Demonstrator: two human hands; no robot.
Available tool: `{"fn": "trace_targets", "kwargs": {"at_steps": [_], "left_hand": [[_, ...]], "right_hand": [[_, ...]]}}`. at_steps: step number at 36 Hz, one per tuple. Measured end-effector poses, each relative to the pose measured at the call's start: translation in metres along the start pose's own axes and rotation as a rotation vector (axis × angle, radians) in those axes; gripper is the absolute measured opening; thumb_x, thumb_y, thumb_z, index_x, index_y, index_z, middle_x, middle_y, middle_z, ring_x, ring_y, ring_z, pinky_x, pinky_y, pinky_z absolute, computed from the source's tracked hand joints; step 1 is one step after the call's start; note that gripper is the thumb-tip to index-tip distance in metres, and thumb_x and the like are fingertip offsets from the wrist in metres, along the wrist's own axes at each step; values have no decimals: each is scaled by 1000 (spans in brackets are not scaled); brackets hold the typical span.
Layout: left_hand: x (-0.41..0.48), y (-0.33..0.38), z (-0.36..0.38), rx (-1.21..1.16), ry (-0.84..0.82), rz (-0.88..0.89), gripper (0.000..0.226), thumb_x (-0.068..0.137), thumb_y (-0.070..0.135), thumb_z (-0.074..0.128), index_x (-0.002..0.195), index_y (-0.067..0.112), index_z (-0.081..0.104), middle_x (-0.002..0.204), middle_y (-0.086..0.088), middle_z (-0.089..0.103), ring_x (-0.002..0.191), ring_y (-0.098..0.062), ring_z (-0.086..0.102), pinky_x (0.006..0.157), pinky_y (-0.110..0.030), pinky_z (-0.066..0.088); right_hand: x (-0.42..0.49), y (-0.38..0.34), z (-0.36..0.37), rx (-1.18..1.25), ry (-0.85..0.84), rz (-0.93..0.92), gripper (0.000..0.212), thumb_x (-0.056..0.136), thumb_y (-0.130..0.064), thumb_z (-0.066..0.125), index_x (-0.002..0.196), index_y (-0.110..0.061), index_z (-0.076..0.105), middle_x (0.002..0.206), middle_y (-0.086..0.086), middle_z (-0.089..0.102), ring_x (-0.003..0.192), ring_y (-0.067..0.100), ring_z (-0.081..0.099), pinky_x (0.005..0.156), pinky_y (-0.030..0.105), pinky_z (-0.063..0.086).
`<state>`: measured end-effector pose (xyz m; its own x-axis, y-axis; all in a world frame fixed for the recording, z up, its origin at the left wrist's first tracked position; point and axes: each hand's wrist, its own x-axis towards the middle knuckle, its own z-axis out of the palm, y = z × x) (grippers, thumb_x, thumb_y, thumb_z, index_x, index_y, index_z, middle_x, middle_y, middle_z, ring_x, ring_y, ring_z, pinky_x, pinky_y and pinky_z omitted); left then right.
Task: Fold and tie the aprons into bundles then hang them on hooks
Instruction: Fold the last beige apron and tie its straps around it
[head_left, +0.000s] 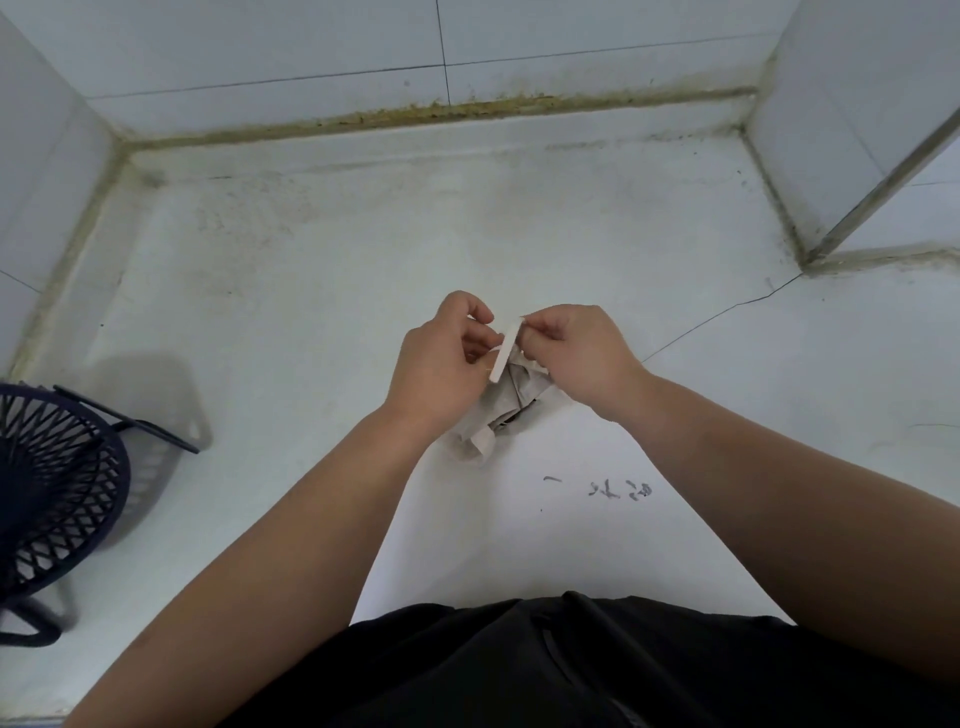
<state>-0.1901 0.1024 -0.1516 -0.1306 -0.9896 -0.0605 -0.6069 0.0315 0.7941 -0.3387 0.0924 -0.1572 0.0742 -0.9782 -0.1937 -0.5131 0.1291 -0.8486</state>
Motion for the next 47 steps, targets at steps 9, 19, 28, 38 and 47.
{"fn": "trace_targets", "kwargs": {"at_steps": [9, 19, 28, 38, 47], "left_hand": [[-2, 2, 4, -74, -11, -2, 24, 86, 14, 66, 97, 24, 47, 80, 19, 65, 76, 14, 57, 65, -1, 36], [-2, -4, 6, -146, 44, -44, 24, 85, 13, 68, 92, 26, 49, 81, 17, 67, 71, 8, 60, 67, -5, 42], [-4, -8, 10, 28, 104, 70, 18, 83, 1, 61, 81, 20, 63, 88, 7, 62, 83, -9, 62, 77, -20, 50], [-6, -19, 16, 229, 189, 239, 9, 82, 11, 72, 88, 12, 78, 109, -6, 63, 103, -24, 57, 84, -10, 30], [-6, -20, 18, 221, 253, 340, 22, 82, 30, 59, 87, 20, 78, 109, -7, 60, 101, -11, 44, 80, -26, 39]], "right_hand": [[1, -6, -1, -53, -4, 54, 29, 93, -23, 57, 82, 2, 68, 73, 14, 63, 65, 18, 49, 64, 31, 44], [-1, -8, -5, -306, -242, -49, 27, 94, -17, 49, 71, -6, 57, 63, 0, 44, 60, 15, 39, 49, 21, 26], [-1, -7, 1, -101, -179, 105, 25, 95, -14, 49, 72, -5, 53, 77, 8, 51, 66, 17, 38, 52, 26, 25], [1, -11, -9, 291, -253, 419, 13, 92, -4, 48, 80, -9, 50, 63, 5, 42, 53, 15, 32, 50, 26, 23], [3, -11, -6, 311, -254, 409, 23, 93, -10, 52, 70, -11, 48, 64, 5, 42, 55, 16, 33, 51, 26, 24]]}}
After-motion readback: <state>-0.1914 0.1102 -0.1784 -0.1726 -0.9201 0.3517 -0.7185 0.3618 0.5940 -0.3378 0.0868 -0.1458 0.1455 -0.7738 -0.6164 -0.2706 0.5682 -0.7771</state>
